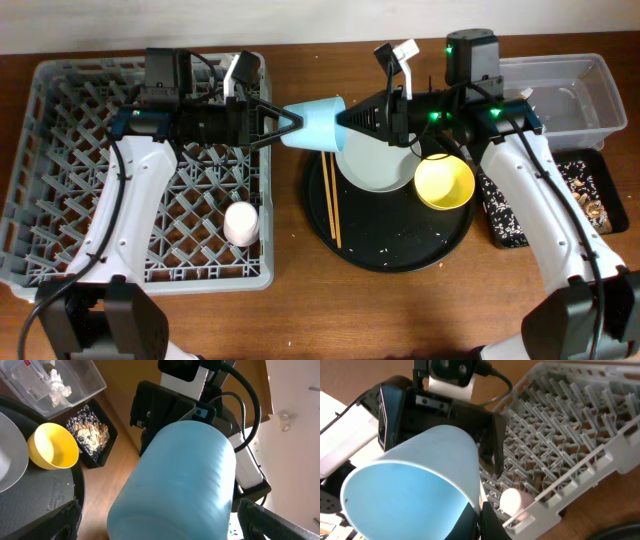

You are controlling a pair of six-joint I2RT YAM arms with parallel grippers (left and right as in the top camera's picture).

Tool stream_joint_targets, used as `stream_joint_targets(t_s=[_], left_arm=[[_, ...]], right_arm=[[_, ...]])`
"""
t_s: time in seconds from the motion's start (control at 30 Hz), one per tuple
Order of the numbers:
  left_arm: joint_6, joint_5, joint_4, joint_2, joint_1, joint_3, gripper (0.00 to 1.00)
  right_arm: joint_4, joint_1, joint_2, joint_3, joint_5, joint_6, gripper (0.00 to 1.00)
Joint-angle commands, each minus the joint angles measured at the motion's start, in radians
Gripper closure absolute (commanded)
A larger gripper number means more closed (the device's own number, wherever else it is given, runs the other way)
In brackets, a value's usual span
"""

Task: Sort waste into correct bins and load items into the dishwasher rack
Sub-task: 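Pass the blue cup to the left gripper and place it in the rack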

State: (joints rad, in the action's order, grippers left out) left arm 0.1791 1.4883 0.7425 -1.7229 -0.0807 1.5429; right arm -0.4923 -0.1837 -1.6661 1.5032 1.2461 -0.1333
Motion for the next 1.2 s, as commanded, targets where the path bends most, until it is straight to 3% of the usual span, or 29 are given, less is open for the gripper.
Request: stream_joint_targets(t_s=[0.0,0.1,0.13,0.17,0.2,0.23,0.27,0.4,0.47,0.67,0.83,0.97,1.17], left_arm=[[-0.038,0.008,-0.002,-0.001,-0.07,0.011,0.01],[-0.039,0.009,-0.002,-0.001,-0.114,0.011,0.1],[-0.039,0.008,-0.002,-0.001,-0.114,0.011,0.2],[-0.039,0.008,-0.002,-0.001,-0.116,0.011,0.4],[-0.039,0.007,-0.002,-0.001,-0.116,0.011,0.49],[-0.039,0.007,-0.006,-0.001,-0.116,0.011,0.5],[-0.039,0.008,-0.011,-0.001,-0.114,0.011,0.5],[-0.039,-0.021,-0.035,-0.001,-0.045,0.011,0.5],[-0.04,-0.231,-0.022,-0.001,0.015,0.011,0.51],[-0.076,-1.443,0.359,-0.002,-0.003,0.011,0.5],[-0.077,-1.576,0.406,-0.043,-0.037,-0.008,0.49],[-0.076,-1.548,0.326,-0.147,-0.069,-0.008,0.49],[-0.08,-1.557,0.283,-0.149,-0.124,0.008,0.49]], right_arm=[[0.024,-0.05,0.005,0.012,-0.077,-0.026,0.96],[0.039,-0.101,0.005,0.012,-0.159,-0.034,0.96],[0.04,-0.104,0.005,0.012,-0.163,-0.034,0.96],[0.04,-0.104,0.005,0.012,-0.171,-0.033,0.89],[0.04,-0.104,0.005,0.012,-0.171,-0.033,0.59],[0.04,-0.104,0.005,0.012,-0.171,-0.033,0.36],[0.039,-0.103,0.005,0.012,-0.175,-0.033,0.25],[-0.114,-0.02,0.005,0.012,-0.353,-0.029,0.05],[-0.268,0.082,0.005,0.012,-0.53,-0.029,0.02],[-0.438,0.111,0.004,0.011,-0.764,-0.029,0.02],[-0.455,0.111,0.004,0.011,-0.766,-0.029,0.01],[-0.455,0.111,0.004,0.011,-0.779,-0.029,0.01],[-0.462,0.111,0.004,0.011,-0.795,-0.029,0.01]])
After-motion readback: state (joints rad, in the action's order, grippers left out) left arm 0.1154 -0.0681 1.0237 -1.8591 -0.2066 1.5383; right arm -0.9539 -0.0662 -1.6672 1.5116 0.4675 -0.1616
